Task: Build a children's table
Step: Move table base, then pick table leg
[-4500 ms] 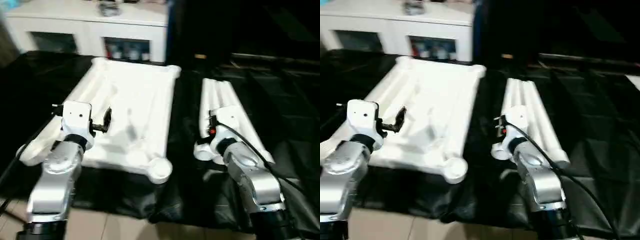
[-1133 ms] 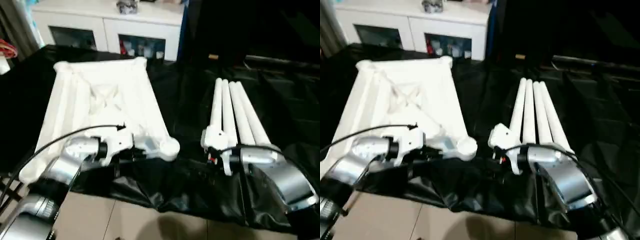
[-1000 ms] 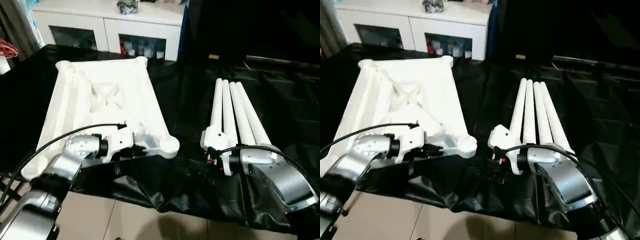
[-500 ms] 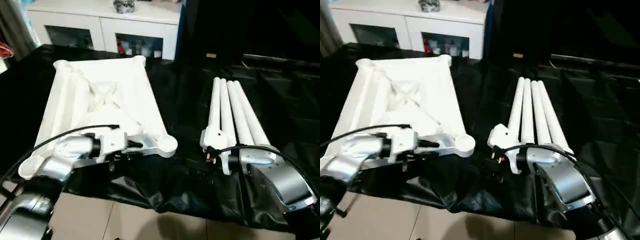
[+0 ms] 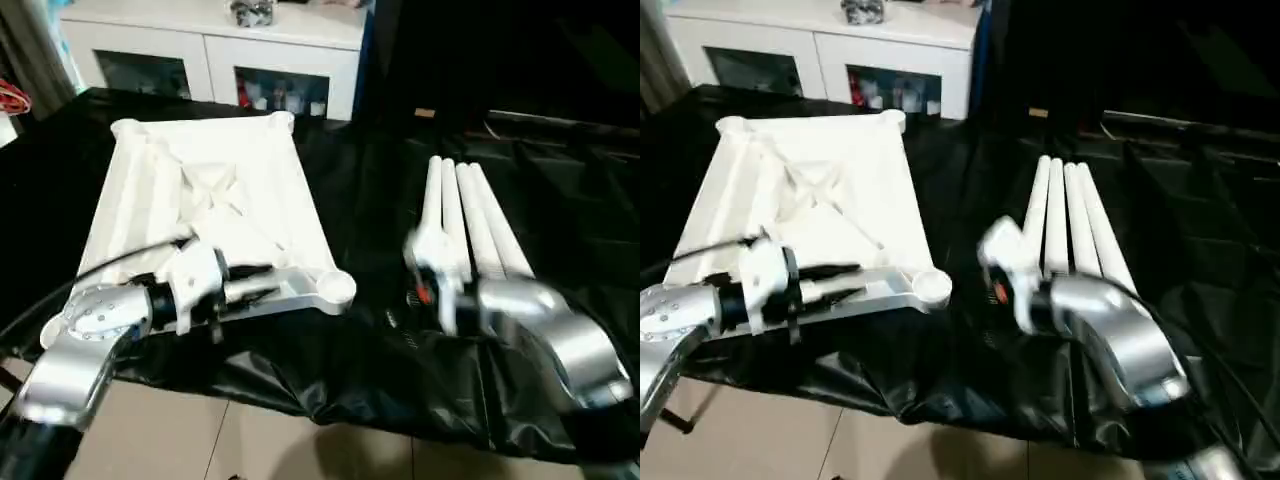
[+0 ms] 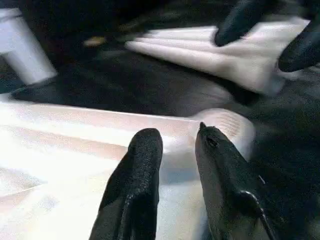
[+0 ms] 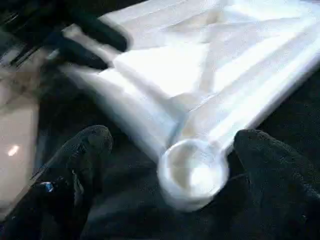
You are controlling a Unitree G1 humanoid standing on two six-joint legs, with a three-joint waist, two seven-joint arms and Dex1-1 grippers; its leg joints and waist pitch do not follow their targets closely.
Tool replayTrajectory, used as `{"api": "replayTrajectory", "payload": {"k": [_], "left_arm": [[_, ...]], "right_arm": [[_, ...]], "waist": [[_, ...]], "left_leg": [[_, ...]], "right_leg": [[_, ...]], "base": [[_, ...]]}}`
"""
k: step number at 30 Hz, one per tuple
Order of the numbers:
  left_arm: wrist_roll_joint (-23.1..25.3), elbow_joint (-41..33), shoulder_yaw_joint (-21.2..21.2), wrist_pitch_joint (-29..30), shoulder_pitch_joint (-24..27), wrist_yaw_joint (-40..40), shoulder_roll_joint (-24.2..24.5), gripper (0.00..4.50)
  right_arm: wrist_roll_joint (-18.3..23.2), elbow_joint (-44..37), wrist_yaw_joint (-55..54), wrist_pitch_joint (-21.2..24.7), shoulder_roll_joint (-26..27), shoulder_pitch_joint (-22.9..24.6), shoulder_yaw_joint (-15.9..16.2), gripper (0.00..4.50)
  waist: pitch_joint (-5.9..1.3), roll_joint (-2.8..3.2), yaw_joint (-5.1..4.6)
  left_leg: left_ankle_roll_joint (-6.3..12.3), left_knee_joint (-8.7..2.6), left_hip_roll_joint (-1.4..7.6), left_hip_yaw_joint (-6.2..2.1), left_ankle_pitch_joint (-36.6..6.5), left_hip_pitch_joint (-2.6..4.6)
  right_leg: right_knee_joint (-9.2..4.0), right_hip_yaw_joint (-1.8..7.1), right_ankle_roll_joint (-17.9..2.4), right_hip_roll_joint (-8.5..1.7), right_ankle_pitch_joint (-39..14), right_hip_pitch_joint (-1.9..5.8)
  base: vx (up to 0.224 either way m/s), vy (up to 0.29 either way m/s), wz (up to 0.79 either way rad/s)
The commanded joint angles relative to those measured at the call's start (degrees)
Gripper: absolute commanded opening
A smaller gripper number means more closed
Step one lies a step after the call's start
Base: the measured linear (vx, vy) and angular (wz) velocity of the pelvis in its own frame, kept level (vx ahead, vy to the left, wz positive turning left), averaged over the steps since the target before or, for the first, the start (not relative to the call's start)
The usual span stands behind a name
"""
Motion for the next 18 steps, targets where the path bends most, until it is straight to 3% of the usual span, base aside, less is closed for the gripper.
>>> {"api": "replayTrajectory", "payload": {"k": [1,5,8,10,14,18], "left_arm": [[1.4,-1.4,0.6,2.3,-0.6,4.7,-1.2,1.45],[0.0,-4.4,-1.5,3.6,0.2,4.0,-1.2,1.45],[0.5,-5.4,-2.8,2.9,0.5,3.0,-0.9,1.45],[1.7,-6.4,-3.7,3.9,0.0,2.7,-0.5,1.45],[-3.0,-9.5,-3.5,10.4,0.1,-0.2,-0.1,1.84],[-3.4,-10.9,-3.7,10.8,0.5,0.2,0.1,2.22]], "right_arm": [[-0.9,3.1,-6.1,2.9,1.4,-1.5,-2.9,4.49],[-2.4,8.2,-13.9,4.0,5.2,-4.2,-5.6,4.49],[-3.5,11.6,-18.8,3.5,7.0,-5.6,-7.5,4.49],[-3.4,15.1,-24.8,3.5,8.5,-7.2,-11.2,4.49],[-4.9,18.6,-29.5,4.4,8.6,-9.2,-13.7,4.5],[-5.7,20.6,-32.7,5.4,8.7,-10.4,-14.9,4.5]], "waist": [[-2.9,0.51,-0.26],[-3.35,0.62,-0.02],[-3.39,0.48,-0.05],[-3.38,0.7,-0.09],[-3.36,0.84,-0.15],[-3.38,0.82,-0.25]], "left_leg": [[-1.23,-4.26,3.08,-1.0,-6.6,1.22],[-1.1,-4.0,2.75,-1.0,-2.1,0.89],[-1.27,-4.0,2.65,-0.94,-1.5,0.74],[-1.55,-4.03,2.67,-0.91,-2.0,0.84],[-3.02,-4.01,2.52,-0.8,-2.6,0.9],[-3.11,-3.92,2.45,-0.77,-2.3,0.79]], "right_leg": [[-4.38,2.94,-14.0,-4.57,1.2,0.98],[-3.69,2.93,-12.5,-4.34,10.0,1.31],[-3.6,2.86,-12.5,-4.26,10.8,1.41],[-3.62,2.86,-12.2,-4.26,10.1,1.35],[-3.6,2.86,-11.4,-4.04,9.9,1.41],[-3.56,2.81,-11.3,-3.91,11.3,1.56]], "base": [[0.0,0.0,0.0],[0.0,0.0,0.0],[0.0,0.0,0.0],[0.0,0.0,0.0],[0.0,0.0,0.0],[0.0,0.0,0.0]]}}
